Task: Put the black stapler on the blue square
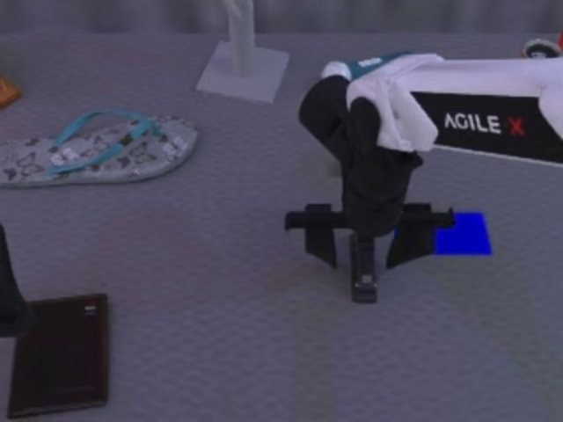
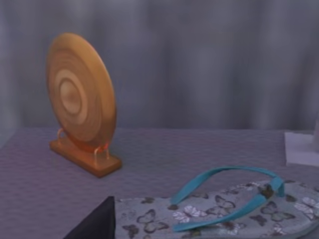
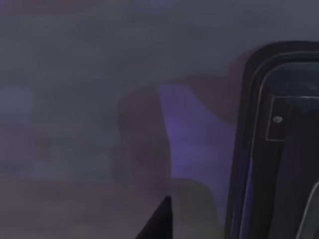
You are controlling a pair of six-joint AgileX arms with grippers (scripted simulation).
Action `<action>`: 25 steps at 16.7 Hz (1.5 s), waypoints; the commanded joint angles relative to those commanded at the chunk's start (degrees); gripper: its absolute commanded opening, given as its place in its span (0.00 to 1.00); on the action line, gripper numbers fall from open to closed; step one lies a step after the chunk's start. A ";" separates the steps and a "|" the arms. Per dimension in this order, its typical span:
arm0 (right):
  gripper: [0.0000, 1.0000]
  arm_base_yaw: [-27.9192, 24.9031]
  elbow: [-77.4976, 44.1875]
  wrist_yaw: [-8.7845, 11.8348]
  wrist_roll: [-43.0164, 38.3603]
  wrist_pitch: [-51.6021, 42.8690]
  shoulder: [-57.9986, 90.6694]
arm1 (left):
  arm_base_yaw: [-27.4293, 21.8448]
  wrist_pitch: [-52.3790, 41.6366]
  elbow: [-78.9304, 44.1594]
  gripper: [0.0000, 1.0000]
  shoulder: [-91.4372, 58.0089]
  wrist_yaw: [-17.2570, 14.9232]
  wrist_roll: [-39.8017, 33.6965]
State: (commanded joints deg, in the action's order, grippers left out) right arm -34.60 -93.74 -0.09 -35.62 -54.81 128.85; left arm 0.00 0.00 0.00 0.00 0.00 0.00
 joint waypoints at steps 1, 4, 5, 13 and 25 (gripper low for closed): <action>0.40 0.00 0.00 0.00 0.00 0.00 0.00 | 0.00 0.00 0.00 1.00 0.00 0.00 0.00; 0.17 0.00 0.00 0.00 0.00 0.00 0.00 | 0.00 0.00 0.00 1.00 0.00 0.00 0.00; 0.10 0.00 0.00 0.00 0.00 0.00 0.00 | 0.00 0.00 0.00 1.00 0.00 0.00 0.00; 0.00 0.00 0.00 0.00 0.00 0.00 0.00 | 0.00 0.00 0.00 1.00 0.00 0.00 0.00; 0.00 -0.26 -14.55 0.04 0.10 -19.23 -4.37 | 0.00 0.00 0.00 1.00 0.00 0.00 0.00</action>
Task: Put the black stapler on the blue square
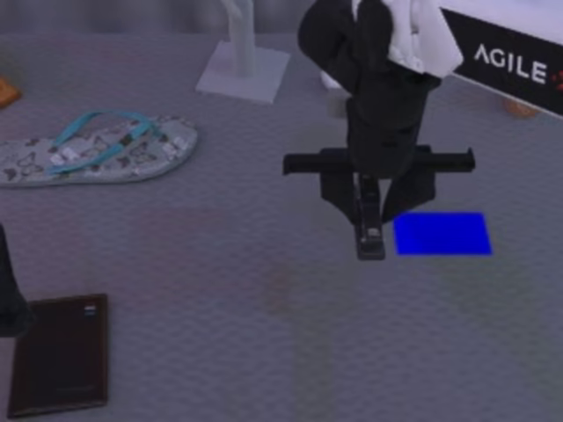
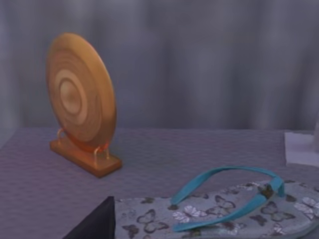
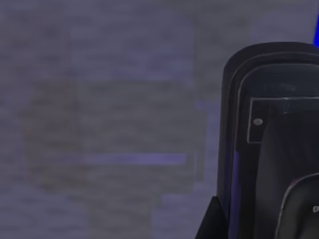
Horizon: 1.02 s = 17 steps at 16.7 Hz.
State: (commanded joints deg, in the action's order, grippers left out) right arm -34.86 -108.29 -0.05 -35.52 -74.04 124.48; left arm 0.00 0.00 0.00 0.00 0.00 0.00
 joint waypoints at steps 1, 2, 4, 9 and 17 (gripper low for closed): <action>0.00 0.00 -0.73 0.00 0.05 -0.77 -0.36 | 0.00 0.00 0.00 1.00 0.00 0.00 0.00; 0.00 -0.01 -0.90 0.00 0.06 -0.95 -0.45 | 0.00 0.00 0.00 1.00 0.00 0.00 0.00; 0.00 -0.01 -0.90 0.00 0.06 -0.95 -0.45 | 0.00 0.00 0.00 1.00 0.00 0.00 0.00; 0.00 0.90 -1.25 0.03 -3.81 -1.07 0.10 | 0.00 0.00 0.00 1.00 0.00 0.00 0.00; 0.00 6.66 -1.79 0.03 -36.59 -2.13 0.81 | 0.00 0.00 0.00 1.00 0.00 0.00 0.00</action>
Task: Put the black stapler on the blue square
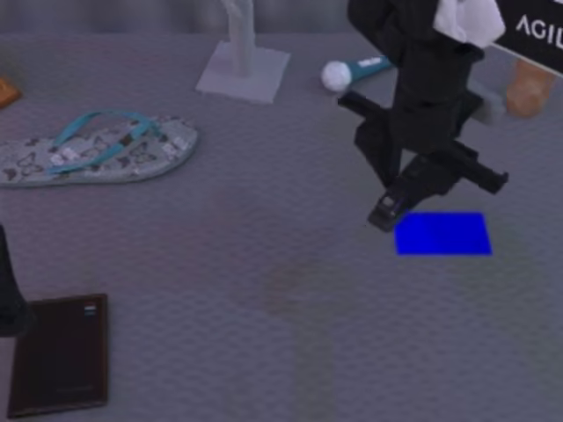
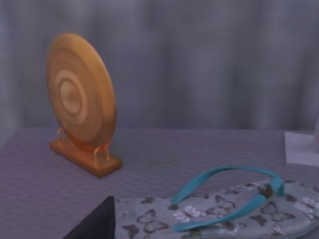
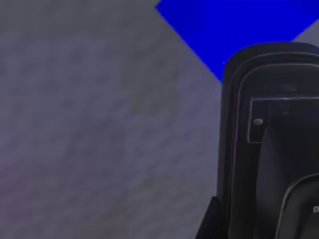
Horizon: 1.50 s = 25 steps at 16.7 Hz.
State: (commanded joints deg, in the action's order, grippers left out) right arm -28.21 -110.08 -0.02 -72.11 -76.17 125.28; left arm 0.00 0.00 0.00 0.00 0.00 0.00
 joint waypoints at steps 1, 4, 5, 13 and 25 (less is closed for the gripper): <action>0.00 0.90 0.11 -0.01 -5.30 -0.13 0.02 | 0.00 0.00 0.00 1.00 0.00 0.00 0.00; 0.00 3.55 0.46 -0.02 -20.51 -0.37 -0.12 | 0.00 0.00 0.00 1.00 0.00 0.00 0.00; 0.00 4.41 0.63 -0.02 -24.94 -0.33 -0.31 | 0.00 0.00 0.00 1.00 0.00 0.00 0.00; 0.00 7.91 1.59 0.07 -39.82 0.58 -2.14 | 0.00 0.00 0.00 1.00 0.00 0.00 0.00; 0.00 7.87 14.70 0.01 -39.81 18.00 1.60 | 0.00 0.00 0.00 1.00 0.00 0.00 0.00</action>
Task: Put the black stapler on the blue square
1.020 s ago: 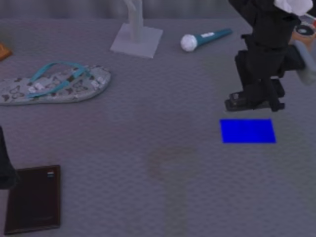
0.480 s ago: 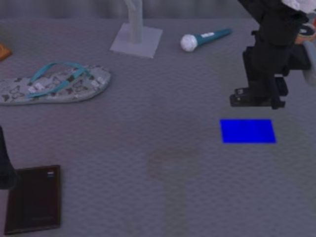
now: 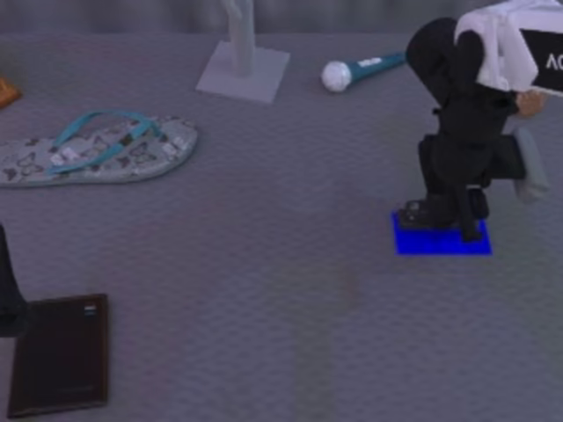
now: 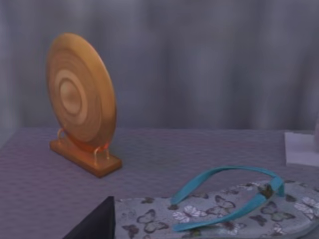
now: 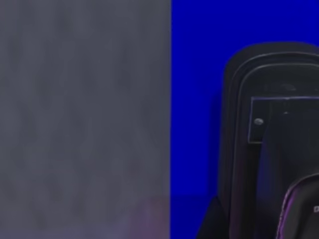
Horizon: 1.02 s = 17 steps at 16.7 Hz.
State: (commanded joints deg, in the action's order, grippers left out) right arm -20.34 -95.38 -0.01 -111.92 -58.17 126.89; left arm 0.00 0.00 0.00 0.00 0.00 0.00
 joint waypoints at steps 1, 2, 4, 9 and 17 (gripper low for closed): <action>0.00 0.01 1.38 0.01 -0.05 1.57 0.43 | 0.00 0.00 0.00 1.00 0.00 0.00 0.00; 0.00 0.00 2.28 0.01 -0.09 2.54 0.75 | 0.00 0.00 0.00 1.00 0.00 0.00 0.00; 0.00 0.00 2.60 0.02 -0.12 2.90 0.87 | 0.00 0.00 0.00 1.00 0.00 0.00 0.00; 0.23 0.00 2.60 0.02 -0.12 2.90 0.87 | 0.00 0.00 0.00 1.00 0.00 0.00 0.00; 0.83 0.00 2.60 0.02 -0.12 2.90 0.87 | 0.00 0.00 0.00 1.00 0.00 0.00 0.00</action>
State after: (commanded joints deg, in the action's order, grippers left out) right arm -20.34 -92.78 0.01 -112.03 -55.27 127.76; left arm 0.00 0.00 0.00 0.00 0.00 0.00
